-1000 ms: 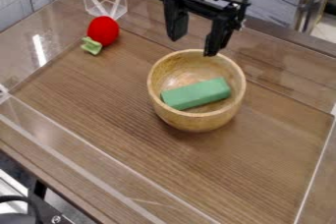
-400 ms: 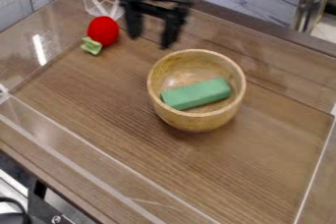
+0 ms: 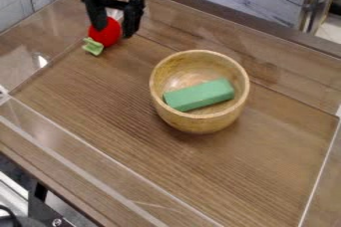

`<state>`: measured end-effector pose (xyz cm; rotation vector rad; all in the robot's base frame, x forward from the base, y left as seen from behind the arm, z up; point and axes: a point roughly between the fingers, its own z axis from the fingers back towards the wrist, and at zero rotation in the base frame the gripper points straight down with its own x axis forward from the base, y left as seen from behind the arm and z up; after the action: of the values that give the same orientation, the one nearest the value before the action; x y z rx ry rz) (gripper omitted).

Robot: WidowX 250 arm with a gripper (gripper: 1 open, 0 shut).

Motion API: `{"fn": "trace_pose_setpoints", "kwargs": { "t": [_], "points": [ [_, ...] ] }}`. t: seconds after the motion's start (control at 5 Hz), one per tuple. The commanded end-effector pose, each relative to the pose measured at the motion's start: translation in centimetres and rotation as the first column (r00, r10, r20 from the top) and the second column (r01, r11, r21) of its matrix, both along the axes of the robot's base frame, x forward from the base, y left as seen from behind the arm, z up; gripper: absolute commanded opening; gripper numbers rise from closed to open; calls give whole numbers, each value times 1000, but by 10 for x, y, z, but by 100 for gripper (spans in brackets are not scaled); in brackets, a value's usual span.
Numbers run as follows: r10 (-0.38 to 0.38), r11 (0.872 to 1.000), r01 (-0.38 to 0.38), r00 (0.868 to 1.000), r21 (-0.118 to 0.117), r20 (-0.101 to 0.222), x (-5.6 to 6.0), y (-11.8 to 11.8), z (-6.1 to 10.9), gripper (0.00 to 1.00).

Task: Move the red fruit to the right

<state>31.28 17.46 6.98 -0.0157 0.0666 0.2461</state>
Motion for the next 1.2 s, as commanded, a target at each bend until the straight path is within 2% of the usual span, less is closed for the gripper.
{"fn": "trace_pose_setpoints", "kwargs": {
  "t": [0.0,0.4,0.8,1.0],
  "points": [
    [22,998,-26,996,49,84,13,19,10,100],
    [49,997,-54,994,47,95,17,21,24,100],
    [8,999,-13,996,51,87,38,17,17,100],
    [-30,998,26,996,51,79,35,13,12,100]
  ]
}}
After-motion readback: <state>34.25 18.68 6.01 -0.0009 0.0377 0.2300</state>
